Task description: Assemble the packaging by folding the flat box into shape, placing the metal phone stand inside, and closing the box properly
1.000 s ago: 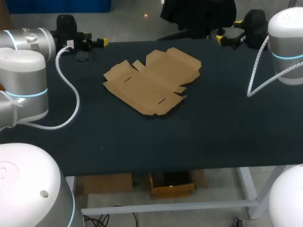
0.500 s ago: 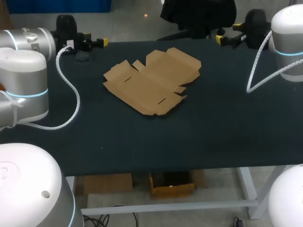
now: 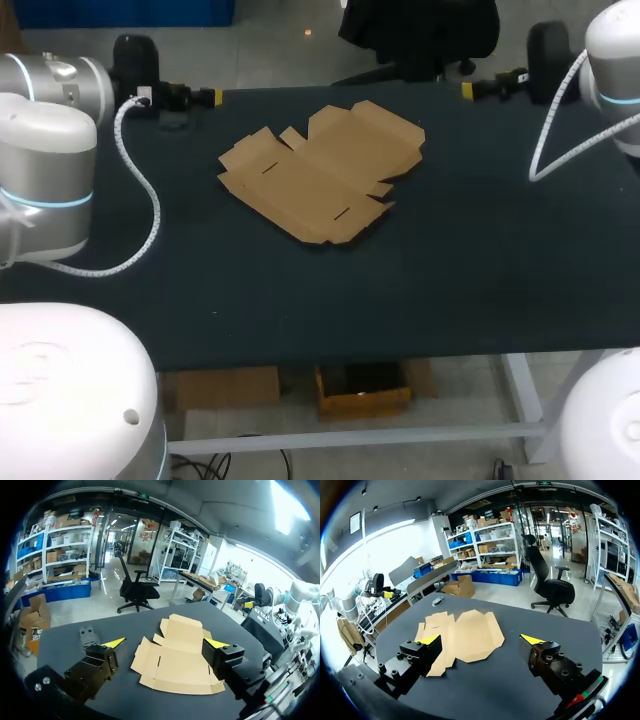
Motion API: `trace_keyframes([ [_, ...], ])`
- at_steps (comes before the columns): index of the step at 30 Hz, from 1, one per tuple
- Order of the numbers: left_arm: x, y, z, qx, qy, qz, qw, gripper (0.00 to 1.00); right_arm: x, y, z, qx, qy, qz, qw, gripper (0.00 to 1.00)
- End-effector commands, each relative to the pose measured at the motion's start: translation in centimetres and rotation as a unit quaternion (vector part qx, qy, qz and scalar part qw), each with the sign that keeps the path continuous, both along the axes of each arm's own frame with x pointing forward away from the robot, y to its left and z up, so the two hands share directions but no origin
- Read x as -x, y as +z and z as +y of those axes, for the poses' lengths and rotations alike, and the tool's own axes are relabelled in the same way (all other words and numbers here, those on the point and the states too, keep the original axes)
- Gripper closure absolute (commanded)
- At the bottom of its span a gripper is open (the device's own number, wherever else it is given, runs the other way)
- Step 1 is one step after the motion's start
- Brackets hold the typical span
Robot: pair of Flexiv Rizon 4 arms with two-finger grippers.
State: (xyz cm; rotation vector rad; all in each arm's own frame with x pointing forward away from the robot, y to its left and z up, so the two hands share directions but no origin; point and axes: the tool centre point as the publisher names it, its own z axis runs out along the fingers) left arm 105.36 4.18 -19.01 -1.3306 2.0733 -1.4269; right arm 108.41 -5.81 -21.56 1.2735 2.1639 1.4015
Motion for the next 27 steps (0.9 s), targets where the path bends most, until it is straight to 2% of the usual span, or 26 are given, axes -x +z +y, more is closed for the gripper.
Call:
trace_keyframes([
  [1,1.5,0.2,0.2,-0.023,0.006,0.047,0.999,0.0,1.1,-0.3,-0.1,0.028,-0.004,0.063,0.998,0.0],
  [4,2.2,-0.2,0.5,-0.029,0.009,0.07,0.997,0.0,1.8,-1.0,-0.5,0.03,-0.013,0.092,0.995,0.0],
  [12,4.2,-1.2,1.3,-0.061,0.025,0.133,0.989,0.0,3.9,-1.9,-1.5,0.039,-0.033,0.139,0.989,0.0],
  [14,4.9,-1.5,1.5,-0.06,0.028,0.148,0.987,0.0,4.6,-2.2,-1.6,0.04,-0.032,0.156,0.986,0.0],
  [18,5.8,-2.1,2.1,-0.066,0.035,0.17,0.983,0.0,5.7,-2.8,-1.7,0.017,-0.032,0.189,0.981,0.0],
  [20,6.4,-2.5,2.3,-0.073,0.019,0.181,0.981,0.0,6.3,-3.6,-1.6,0.009,-0.031,0.213,0.977,0.0],
  [27,6.6,-2.6,2.4,-0.074,0.016,0.182,0.98,0.0,6.3,-3.6,-1.6,0.009,-0.031,0.213,0.977,0.0],
])
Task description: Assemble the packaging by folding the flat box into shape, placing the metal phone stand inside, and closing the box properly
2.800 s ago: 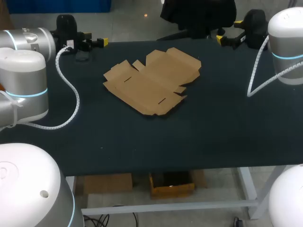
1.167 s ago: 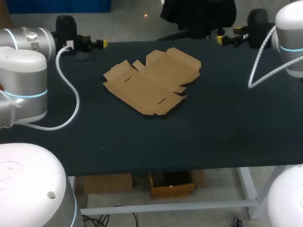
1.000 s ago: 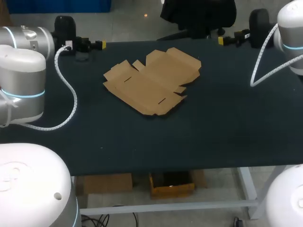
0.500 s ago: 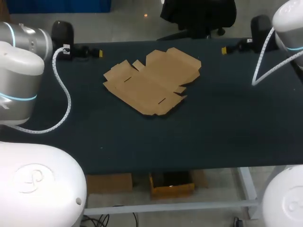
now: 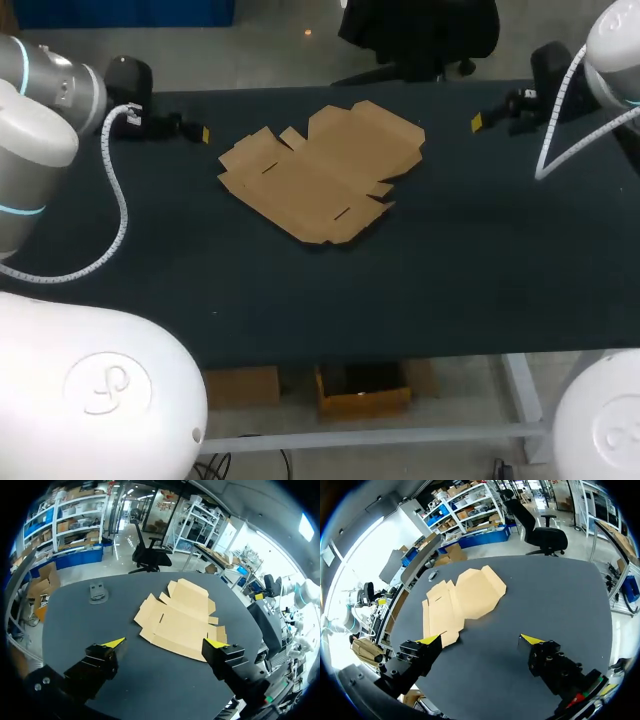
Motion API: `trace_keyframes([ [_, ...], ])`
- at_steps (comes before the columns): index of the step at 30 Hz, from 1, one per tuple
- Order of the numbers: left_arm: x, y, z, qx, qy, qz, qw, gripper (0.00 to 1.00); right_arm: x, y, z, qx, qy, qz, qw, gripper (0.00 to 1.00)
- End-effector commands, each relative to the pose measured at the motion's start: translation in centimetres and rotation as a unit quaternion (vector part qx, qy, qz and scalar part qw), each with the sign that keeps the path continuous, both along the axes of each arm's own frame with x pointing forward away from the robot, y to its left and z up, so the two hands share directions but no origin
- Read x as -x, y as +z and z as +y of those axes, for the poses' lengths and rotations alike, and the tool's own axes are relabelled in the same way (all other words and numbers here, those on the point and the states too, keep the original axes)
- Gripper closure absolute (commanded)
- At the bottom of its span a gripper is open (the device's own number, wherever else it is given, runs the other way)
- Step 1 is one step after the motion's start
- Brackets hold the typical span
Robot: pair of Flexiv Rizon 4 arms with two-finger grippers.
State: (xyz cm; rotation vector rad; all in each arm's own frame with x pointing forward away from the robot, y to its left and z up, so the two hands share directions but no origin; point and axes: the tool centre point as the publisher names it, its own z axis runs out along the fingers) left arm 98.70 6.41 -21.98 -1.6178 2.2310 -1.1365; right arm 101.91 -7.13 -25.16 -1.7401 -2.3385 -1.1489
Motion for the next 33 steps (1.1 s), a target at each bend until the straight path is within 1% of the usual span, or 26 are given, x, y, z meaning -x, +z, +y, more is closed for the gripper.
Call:
trace_keyframes([
  [1,-0.1,0.4,0.2,-0.018,-0.013,0.04,0.999,0.0,-0.2,0.0,-0.3,-0.004,0.004,0.003,1.0,0.0],
  [20,-0.1,0.4,0.2,-0.018,-0.013,0.04,0.999,0.0,-0.2,0.0,-0.3,-0.004,0.004,0.003,1.0,0.0],
  [21,-0.1,0.2,0.0,-0.027,0.007,0.045,0.999,0.0,-0.2,0.0,-0.3,-0.004,0.004,0.003,1.0,0.0],
  [22,-0.1,0.0,-0.1,-0.028,0.012,0.045,0.999,0.0,-0.2,0.0,-0.3,-0.004,0.004,0.003,1.0,0.0],
  [24,0.3,-0.4,-0.3,-0.041,0.033,0.048,0.997,0.0,0.1,-0.8,0.6,0.003,-0.027,0.035,0.999,0.0],
  [25,0.6,-0.4,-0.3,-0.043,0.036,0.047,0.997,0.0,0.4,-1.2,0.9,0.003,-0.035,0.037,0.999,0.0],
  [27,1.0,-0.6,-0.4,-0.053,0.054,0.049,0.996,0.0,1.1,-1.9,1.6,-0.009,-0.068,0.069,0.995,0.0],
  [28,1.2,-0.6,-0.5,-0.055,0.057,0.047,0.996,0.0,1.4,-2.4,1.9,-0.006,-0.076,0.067,0.995,0.0],
  [29,1.4,-0.5,-0.5,-0.058,0.06,0.047,0.995,0.0,1.7,-2.7,2.1,-0.026,-0.09,0.087,0.992,0.0],
  [30,1.5,-0.5,-0.5,-0.06,0.064,0.048,0.995,0.0,1.8,-2.9,2.3,-0.036,-0.103,0.1,0.989,0.0],
  [31,1.8,-0.5,-0.5,-0.06,0.064,0.048,0.995,0.0,2.4,-3.2,2.9,-0.031,-0.122,0.105,0.986,0.0],
  [32,2.0,-0.5,-0.5,-0.06,0.064,0.047,0.995,0.0,2.7,-3.4,3.1,-0.054,-0.135,0.122,0.982,0.0],
  [33,2.1,-0.6,-0.5,-0.063,0.069,0.045,0.995,0.0,3.0,-3.6,3.4,-0.057,-0.141,0.127,0.98,0.0],
])
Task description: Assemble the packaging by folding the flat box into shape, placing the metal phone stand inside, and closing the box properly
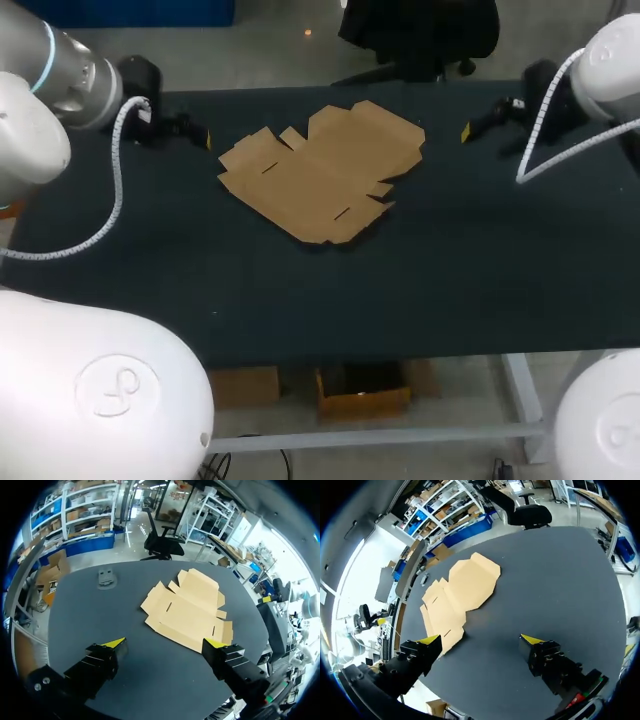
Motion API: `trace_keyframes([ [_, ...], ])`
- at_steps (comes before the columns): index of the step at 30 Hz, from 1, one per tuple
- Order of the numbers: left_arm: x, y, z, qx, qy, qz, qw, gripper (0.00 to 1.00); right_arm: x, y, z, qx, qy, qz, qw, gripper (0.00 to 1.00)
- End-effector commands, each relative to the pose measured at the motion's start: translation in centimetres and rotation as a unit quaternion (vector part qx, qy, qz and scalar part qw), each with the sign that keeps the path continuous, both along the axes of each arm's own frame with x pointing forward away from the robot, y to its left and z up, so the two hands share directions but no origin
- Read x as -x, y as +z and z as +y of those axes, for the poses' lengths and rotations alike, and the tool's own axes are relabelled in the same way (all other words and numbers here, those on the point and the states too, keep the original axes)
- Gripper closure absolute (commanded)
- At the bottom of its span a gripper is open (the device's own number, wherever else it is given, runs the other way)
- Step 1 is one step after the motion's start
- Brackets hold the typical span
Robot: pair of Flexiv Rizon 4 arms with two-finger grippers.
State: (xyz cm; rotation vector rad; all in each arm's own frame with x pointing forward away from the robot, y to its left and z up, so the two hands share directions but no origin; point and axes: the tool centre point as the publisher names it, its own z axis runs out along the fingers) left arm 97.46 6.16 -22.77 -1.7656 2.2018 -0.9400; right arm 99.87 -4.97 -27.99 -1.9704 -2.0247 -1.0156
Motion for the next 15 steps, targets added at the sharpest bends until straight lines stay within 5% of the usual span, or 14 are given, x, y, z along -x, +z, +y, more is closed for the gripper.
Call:
trace_keyframes([
  [1,1.0,0.2,-0.3,-0.021,0.02,-0.007,1.0,0.0,1.3,-1.0,1.5,-0.017,-0.07,0.035,0.997,0.0],
  [15,1.4,-1.0,0.8,-0.022,0.039,-0.004,0.999,0.0,2.7,-2.1,4.7,-0.09,-0.126,0.097,0.983,0.0],
])
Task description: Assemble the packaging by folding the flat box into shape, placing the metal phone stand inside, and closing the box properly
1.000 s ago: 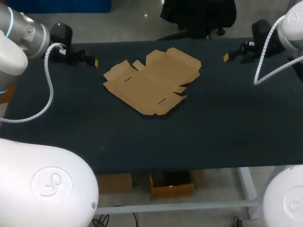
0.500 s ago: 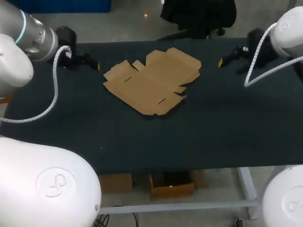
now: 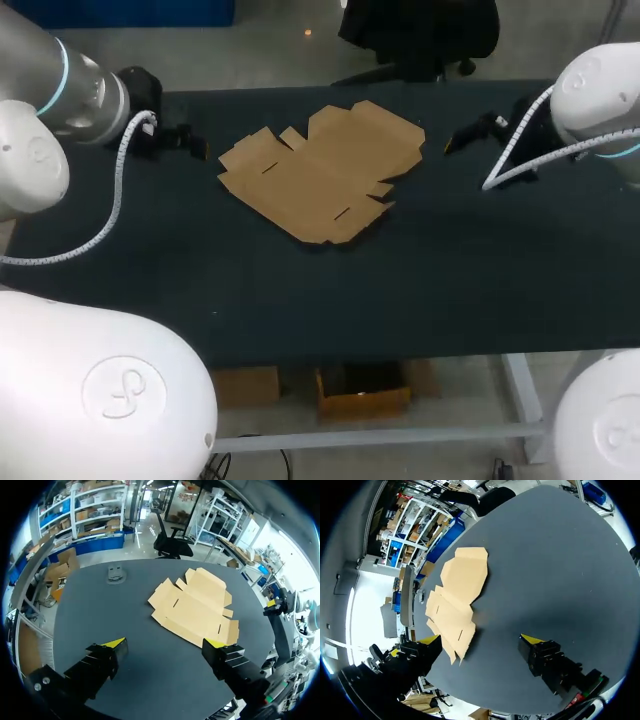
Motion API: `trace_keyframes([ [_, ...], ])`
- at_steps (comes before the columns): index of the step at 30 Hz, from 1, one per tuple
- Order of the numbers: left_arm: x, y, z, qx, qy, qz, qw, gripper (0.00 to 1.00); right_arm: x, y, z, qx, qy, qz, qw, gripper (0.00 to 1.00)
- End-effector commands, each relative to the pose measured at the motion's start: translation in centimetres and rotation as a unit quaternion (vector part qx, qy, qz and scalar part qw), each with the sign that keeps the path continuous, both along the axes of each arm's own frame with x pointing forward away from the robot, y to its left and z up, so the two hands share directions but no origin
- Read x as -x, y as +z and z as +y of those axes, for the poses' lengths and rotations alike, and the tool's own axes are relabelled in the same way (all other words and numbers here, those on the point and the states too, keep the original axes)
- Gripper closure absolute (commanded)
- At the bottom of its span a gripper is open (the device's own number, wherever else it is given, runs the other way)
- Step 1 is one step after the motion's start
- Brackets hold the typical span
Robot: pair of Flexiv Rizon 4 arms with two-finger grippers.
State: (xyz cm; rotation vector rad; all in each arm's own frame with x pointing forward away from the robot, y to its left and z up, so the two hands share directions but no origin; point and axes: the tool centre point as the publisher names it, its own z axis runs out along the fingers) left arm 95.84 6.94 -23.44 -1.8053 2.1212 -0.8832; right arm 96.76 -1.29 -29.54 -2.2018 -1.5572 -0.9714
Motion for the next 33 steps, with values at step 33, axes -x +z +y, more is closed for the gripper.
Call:
trace_keyframes([
  [33,0.3,-1.0,1.8,-0.02,0.054,0.094,0.994,0.0,2.0,-5.1,9.1,-0.05,0.01,0.094,0.994,0.0],
])
